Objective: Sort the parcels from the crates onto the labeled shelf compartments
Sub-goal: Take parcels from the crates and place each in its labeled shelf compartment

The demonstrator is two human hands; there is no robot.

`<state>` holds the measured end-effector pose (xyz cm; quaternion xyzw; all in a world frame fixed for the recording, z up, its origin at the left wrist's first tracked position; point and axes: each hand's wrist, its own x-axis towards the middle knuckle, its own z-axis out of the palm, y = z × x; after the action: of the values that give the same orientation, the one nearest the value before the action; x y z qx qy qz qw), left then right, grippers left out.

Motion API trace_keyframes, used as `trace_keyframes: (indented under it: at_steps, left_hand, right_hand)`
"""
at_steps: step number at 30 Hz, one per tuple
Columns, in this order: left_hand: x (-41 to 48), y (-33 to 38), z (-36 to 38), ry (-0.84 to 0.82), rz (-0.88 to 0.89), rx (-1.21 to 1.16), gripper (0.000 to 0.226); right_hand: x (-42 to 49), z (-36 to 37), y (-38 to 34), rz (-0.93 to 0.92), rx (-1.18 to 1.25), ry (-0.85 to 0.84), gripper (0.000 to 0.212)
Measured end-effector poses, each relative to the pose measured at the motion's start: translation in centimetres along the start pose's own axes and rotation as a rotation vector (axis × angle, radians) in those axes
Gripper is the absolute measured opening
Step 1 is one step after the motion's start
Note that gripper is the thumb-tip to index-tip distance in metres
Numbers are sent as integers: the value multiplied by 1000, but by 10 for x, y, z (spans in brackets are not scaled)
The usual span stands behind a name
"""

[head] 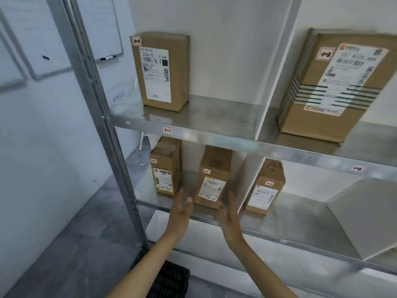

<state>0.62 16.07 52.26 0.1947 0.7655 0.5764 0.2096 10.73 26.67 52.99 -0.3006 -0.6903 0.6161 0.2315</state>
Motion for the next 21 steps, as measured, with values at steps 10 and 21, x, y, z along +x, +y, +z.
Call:
trace_keyframes:
  at_steps: [10, 21]
  left_hand:
    - [-164, 16, -4, 377, 22, -132, 54]
    - [-416, -65, -65, 894, -276, -105, 54]
  right_hand:
    - [-107, -32, -9, -144, -92, -430, 65]
    - [-270, 2, 19, -75, -212, -970, 69]
